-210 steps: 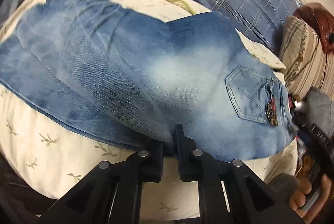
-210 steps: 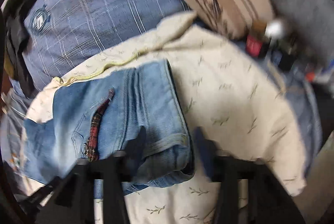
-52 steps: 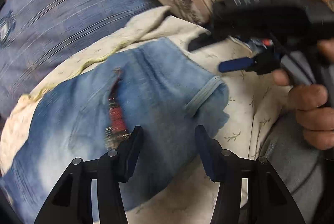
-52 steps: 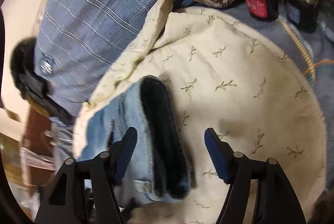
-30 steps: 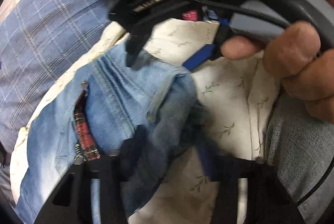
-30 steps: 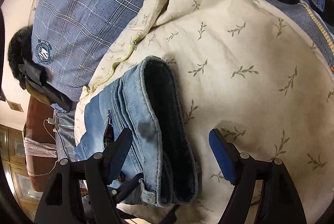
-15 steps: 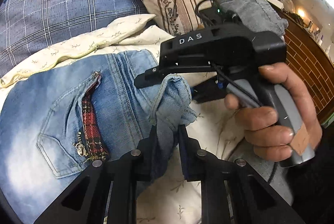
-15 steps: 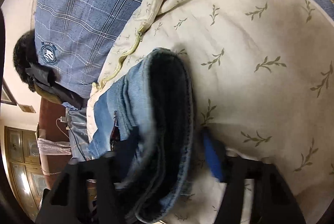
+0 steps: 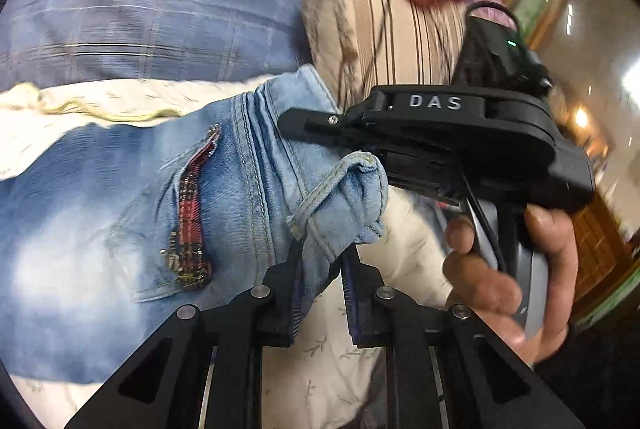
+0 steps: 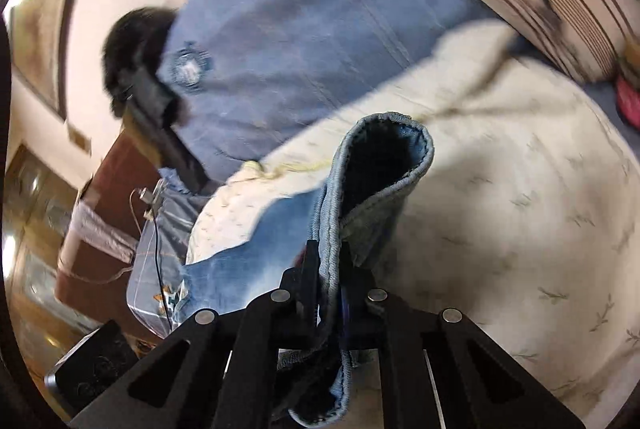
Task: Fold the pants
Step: 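Grasp the folded leg edge with the right tool and fold it over the jeans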
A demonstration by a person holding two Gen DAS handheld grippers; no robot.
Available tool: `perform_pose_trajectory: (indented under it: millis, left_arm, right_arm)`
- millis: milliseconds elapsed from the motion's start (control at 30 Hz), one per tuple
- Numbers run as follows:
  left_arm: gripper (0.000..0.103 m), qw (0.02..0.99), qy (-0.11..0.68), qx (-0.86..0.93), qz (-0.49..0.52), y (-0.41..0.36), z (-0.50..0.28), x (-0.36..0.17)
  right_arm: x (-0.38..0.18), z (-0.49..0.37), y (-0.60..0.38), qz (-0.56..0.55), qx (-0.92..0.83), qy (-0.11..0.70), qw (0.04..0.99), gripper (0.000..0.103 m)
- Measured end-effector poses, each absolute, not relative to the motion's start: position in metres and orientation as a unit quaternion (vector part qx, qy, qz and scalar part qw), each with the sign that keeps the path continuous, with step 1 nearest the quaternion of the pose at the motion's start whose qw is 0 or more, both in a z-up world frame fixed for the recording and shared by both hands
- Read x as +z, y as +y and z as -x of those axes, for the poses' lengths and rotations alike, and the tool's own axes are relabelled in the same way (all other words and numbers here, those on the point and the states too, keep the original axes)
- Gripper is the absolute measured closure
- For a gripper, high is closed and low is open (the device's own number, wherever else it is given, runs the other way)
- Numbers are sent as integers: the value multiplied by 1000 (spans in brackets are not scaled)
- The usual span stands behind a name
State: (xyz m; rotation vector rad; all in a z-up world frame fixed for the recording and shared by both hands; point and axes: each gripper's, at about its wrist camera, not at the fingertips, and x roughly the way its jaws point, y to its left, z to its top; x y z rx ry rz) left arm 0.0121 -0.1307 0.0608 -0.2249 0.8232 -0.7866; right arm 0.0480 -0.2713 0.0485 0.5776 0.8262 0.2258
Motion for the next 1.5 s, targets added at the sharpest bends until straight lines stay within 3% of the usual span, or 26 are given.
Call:
perform_pose_trajectory:
  millis: [233, 467, 533, 600, 667, 733, 800, 867, 1033, 1067, 1100, 1167, 1433, 1500]
  left_arm:
    - [87, 826, 375, -341, 247, -16, -18, 70]
    - [85, 819, 412, -221, 331, 90, -24, 19]
    - [81, 819, 435, -180, 328, 103, -28, 4]
    - [68, 816, 465, -134, 316, 113, -33, -13]
    - [65, 811, 484, -118, 307, 112, -41, -24]
    - [63, 807, 481, -125, 317, 114, -41, -24]
    - [53, 811, 474, -130, 318, 116, -41, -20]
    - [52, 814, 466, -122, 326, 124, -42, -21]
    - [49, 832, 438, -98, 326, 136, -33, -14]
    - [51, 837, 439, -79, 317, 135, -32, -14]
    - [60, 840, 445, -66, 304, 133, -33, -16]
    - [87, 852, 448, -51, 266, 125, -31, -21]
    - [93, 859, 440, -37, 258, 124, -28, -22]
    - [95, 869, 433, -44, 236, 112, -28, -13]
  right_arm:
    - [79, -84, -159, -209, 169, 406, 874, 95]
    - [19, -138, -52, -179, 232, 485, 824, 92]
    - [-8, -148, -34, -176, 237, 506, 810, 86]
    - [-36, -156, -28, -195, 237, 530, 790, 76]
    - [-49, -155, -34, -222, 238, 544, 774, 78]
    - [-38, -144, -48, -233, 239, 526, 782, 72]
    - [-20, -128, -65, -227, 218, 502, 806, 53]
    - [-6, -110, -88, -217, 183, 483, 828, 45]
    - [-14, -75, -140, -197, 111, 481, 847, 44]
    - [-23, -73, -147, -199, 104, 489, 843, 44]
    - [-31, -72, -151, -207, 102, 495, 838, 44]
    - [-48, -76, -158, -240, 116, 506, 820, 44]
    - [-69, -86, -162, -289, 141, 531, 784, 43]
    - [-64, -86, -161, -285, 140, 527, 788, 64]
